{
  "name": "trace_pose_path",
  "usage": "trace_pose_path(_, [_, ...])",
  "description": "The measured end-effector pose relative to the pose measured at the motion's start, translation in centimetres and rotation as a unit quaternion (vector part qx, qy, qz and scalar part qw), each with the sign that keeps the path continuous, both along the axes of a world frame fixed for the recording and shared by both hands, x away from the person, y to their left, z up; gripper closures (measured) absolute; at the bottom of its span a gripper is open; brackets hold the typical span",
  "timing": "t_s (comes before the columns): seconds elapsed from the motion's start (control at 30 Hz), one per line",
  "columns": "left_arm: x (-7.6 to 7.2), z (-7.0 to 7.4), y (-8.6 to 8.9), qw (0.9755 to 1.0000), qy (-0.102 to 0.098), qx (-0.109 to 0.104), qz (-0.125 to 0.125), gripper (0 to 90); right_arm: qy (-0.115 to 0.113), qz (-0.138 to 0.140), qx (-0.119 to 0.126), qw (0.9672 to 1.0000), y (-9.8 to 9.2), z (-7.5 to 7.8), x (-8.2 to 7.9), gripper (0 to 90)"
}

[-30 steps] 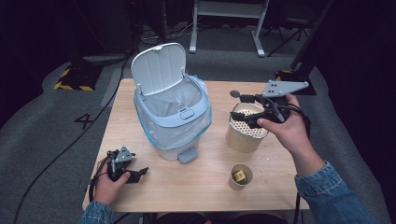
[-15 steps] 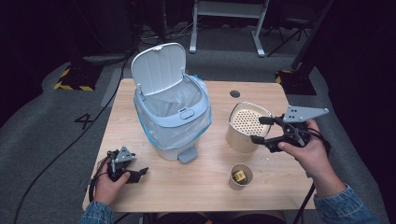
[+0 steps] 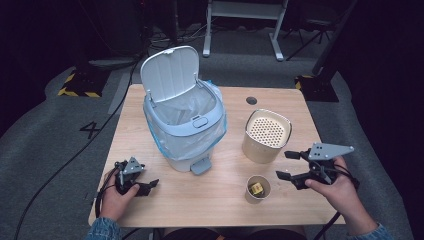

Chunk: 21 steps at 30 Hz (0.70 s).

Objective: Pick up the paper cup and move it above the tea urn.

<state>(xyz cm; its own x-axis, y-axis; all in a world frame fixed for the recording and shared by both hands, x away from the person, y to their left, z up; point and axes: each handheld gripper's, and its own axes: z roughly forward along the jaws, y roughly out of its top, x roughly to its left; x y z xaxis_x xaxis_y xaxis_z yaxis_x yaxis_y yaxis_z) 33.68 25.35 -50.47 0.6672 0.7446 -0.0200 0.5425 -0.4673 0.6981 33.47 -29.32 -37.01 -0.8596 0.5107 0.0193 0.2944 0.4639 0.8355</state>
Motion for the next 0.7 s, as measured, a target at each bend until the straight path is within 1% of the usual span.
trace_pose_path(0.17, [0.0,0.0,0.0,1.0,0.0,-0.001,0.001,20.4,0.013,0.016,0.003,0.9998,-0.2,-2.8,-1.4,24.0])
trace_pose_path(0.23, [0.0,0.0,0.0,1.0,0.0,0.0,0.001,20.3,0.017,0.025,-0.001,0.9995,-0.3,-3.9,-1.9,24.1])
trace_pose_path(0.3, [0.0,0.0,0.0,1.0,0.0,-0.001,0.001,20.3,0.022,0.028,-0.004,0.9994,-0.5,-5.0,-2.4,24.1])
trace_pose_path(0.43, [0.0,0.0,0.0,1.0,0.0,-0.001,0.001,20.3,0.035,0.025,-0.008,0.999,-0.5,-6.8,-2.8,24.1])
trace_pose_path(0.5, [0.0,0.0,0.0,1.0,0.0,-0.001,0.001,20.3,0.038,0.026,-0.009,0.9989,-0.4,-7.5,-2.8,24.2])
trace_pose_path(0.63, [0.0,0.0,0.0,1.0,0.0,-0.001,0.001,20.4,0.043,0.022,-0.006,0.9988,0.3,-9.2,-2.7,24.2])
trace_pose_path(0.7, [0.0,0.0,0.0,1.0,0.0,-0.001,0.001,20.4,0.045,0.023,-0.01,0.9987,0.8,-10.0,-2.6,24.2])
